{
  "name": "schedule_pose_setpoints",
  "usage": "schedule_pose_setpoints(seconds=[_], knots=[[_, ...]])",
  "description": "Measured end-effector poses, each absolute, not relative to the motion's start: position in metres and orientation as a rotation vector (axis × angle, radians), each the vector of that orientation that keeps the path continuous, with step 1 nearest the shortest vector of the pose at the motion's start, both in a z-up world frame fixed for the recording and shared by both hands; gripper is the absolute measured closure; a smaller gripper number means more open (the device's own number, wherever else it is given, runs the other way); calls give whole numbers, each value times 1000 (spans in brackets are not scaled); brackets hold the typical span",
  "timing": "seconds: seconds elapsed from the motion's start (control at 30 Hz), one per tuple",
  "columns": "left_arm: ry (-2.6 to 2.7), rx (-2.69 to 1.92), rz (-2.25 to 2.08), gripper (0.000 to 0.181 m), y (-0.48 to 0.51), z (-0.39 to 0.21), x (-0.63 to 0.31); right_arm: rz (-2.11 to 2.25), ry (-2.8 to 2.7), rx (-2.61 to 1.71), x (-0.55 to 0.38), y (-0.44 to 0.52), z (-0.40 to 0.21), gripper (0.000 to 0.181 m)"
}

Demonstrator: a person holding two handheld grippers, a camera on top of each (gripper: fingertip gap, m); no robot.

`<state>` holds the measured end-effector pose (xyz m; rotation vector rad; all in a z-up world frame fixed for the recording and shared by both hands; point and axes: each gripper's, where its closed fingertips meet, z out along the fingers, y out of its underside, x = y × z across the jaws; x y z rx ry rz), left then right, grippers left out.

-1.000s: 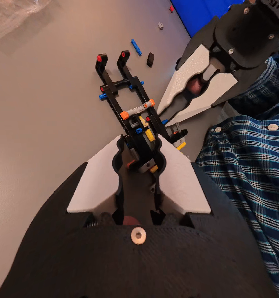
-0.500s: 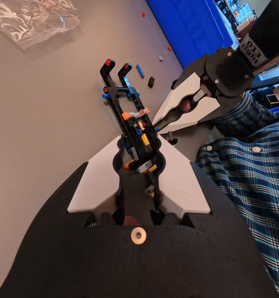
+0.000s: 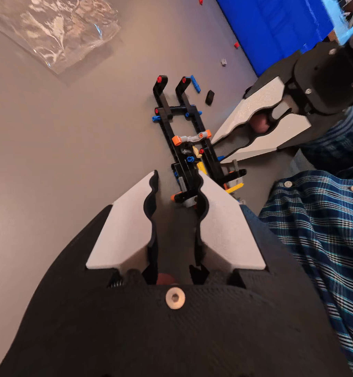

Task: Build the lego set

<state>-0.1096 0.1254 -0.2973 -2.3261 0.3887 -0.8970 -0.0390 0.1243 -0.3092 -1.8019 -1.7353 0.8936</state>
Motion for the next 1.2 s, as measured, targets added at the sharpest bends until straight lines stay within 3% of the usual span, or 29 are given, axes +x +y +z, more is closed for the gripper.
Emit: schedule_pose_setpoints(seconds=[0.03,0.17,0.37,0.97,1.2], knots=[[405,-2329,-867,148,129,-298,-112,888,-1703,-1827,-37,128,-308,163],[487,-2330,-855,146,142,-300,-106,901,-1619,-1923,-34,138,-310,146],[503,-2362,-1031,136,149,-299,-89,928,-1601,-1917,-39,140,-310,150],[404,-2349,-1163,140,145,-295,-78,925,-1626,-1884,-44,142,-309,155],[449,-2369,-1091,121,142,-293,-71,915,-1630,-1872,-43,142,-309,155]])
